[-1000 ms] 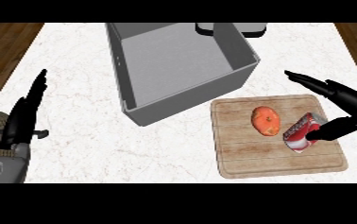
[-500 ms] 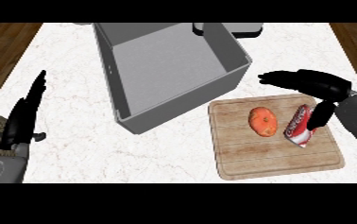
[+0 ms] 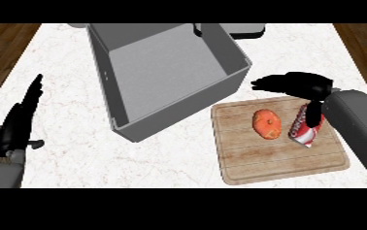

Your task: Pick the squash from the cutting board and place it in the cardboard box

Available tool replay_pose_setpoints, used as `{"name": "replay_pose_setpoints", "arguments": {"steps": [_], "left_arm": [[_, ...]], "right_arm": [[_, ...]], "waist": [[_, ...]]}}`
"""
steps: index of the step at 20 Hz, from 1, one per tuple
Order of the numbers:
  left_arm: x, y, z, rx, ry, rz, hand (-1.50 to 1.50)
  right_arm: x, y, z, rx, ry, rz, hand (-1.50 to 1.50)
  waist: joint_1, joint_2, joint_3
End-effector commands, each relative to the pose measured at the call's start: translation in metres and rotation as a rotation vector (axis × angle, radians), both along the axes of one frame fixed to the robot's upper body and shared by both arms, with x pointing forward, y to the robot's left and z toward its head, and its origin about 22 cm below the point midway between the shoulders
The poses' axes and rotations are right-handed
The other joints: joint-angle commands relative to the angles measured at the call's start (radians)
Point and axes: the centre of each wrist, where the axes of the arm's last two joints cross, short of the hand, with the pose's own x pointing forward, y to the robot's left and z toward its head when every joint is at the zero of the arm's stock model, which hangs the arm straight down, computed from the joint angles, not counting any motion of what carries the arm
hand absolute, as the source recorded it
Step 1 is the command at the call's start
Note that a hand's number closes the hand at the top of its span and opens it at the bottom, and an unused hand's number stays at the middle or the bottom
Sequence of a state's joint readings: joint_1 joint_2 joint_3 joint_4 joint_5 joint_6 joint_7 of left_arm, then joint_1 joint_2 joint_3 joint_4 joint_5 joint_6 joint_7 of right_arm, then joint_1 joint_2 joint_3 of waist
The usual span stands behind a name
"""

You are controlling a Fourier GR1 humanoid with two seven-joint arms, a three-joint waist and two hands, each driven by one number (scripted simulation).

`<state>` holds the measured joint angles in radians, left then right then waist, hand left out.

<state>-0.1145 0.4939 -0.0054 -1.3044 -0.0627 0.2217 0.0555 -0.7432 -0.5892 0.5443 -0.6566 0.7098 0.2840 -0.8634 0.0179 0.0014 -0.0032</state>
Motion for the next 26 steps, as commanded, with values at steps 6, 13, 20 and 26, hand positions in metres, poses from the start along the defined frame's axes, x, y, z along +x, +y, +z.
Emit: {"name": "replay_pose_setpoints", "arguments": {"steps": [6, 13, 20, 26], "left_arm": [[-0.002, -0.001, -0.001, -0.011, 0.017, 0.012, 0.00], [-0.015, 0.007, -0.012, 0.013, 0.002, 0.025, 0.00], [-0.009, 0.002, -0.008, -0.001, 0.006, 0.013, 0.00], [-0.021, -0.003, -0.011, -0.004, 0.004, 0.028, 0.00]], "right_arm": [[0.000, 0.012, -0.021, -0.009, 0.057, 0.049, -1.50], [-0.013, 0.032, -0.025, 0.082, 0.097, 0.117, -1.50], [-0.006, 0.026, -0.003, 0.103, 0.084, 0.136, -1.50], [-0.037, 0.039, -0.008, -0.054, 0.072, 0.113, -1.50]], "waist": [[-0.008, 0.001, 0.004], [-0.023, -0.004, 0.002], [-0.015, -0.002, 0.003], [-0.019, -0.005, 0.003]]}}
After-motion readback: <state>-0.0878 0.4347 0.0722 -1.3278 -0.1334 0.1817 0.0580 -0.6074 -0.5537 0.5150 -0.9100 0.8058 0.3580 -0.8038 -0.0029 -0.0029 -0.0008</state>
